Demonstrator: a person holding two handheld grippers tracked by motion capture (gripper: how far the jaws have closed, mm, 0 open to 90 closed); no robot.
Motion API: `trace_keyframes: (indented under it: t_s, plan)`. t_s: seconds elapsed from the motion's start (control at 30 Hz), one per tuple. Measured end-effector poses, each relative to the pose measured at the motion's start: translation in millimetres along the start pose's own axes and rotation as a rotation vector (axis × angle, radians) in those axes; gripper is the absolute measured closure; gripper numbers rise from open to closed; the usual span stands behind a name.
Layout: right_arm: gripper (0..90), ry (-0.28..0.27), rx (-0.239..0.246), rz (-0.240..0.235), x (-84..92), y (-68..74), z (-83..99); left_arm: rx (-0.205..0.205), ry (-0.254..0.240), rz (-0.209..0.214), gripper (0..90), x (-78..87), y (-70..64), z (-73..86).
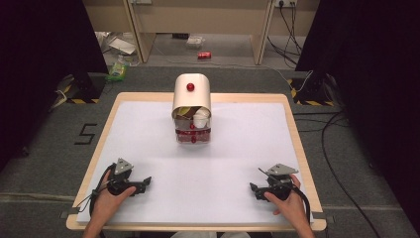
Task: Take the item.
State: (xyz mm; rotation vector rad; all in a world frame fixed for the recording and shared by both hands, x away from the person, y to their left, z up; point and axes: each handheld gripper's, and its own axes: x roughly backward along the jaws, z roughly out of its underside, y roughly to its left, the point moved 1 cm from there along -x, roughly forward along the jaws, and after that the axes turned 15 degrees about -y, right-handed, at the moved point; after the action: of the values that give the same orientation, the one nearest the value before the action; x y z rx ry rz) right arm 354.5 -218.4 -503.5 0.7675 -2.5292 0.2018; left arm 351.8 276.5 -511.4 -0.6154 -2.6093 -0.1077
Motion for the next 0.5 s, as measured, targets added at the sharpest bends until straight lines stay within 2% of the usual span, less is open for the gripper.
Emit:
trace_keyframes:
  t_s: [0.1, 0.13, 0.17, 0.23, 0.3, 0.33, 0.37, 0.4, 0.5]
  plan:
    - [11.5, 0.001, 0.001, 0.001, 0.4, 0.4, -1.0, 0.001, 0.0, 0.0, 10.2, 0.0, 0.1, 0.0]
    - [18.6, -0.004, 0.002, -0.002, 0.6, 0.6, -2.3, 0.002, -0.001, 0.001, 10.3, -0.1, 0.1, 0.0]
    - [21.3, -0.015, -0.004, -0.01, 1.0, 1.6, -3.9, 0.002, 0.0, 0.002, 10.2, -0.1, 0.2, 0.0]
    - [13.6, -0.035, -0.003, -0.015, 1.4, 3.7, -8.0, 0.002, 0.0, 0.002, 10.2, -0.1, 0.2, 0.0]
    - [16.2, -0.043, -0.001, -0.012, 1.8, 5.8, -10.7, 0.002, -0.001, 0.001, 10.2, -0.1, 0.2, 0.0]
    - [15.1, -0.07, 0.013, -0.043, 1.8, 11.7, -17.8, 0.001, 0.0, 0.001, 10.3, -0.1, 0.1, 0.0]
    - [15.1, -0.07, 0.013, -0.043, 1.8, 11.7, -17.8, 0.001, 0.0, 0.001, 10.3, -0.1, 0.1, 0.0]
    - [16.3, -0.083, 0.027, -0.068, 1.0, 16.8, -22.6, 0.001, 0.0, 0.0, 10.2, -0.1, 0.1, 0.0]
    - [15.6, -0.101, 0.057, -0.101, -0.5, 24.1, -31.0, 0.002, -0.001, 0.002, 10.2, -0.1, 0.2, 0.0]
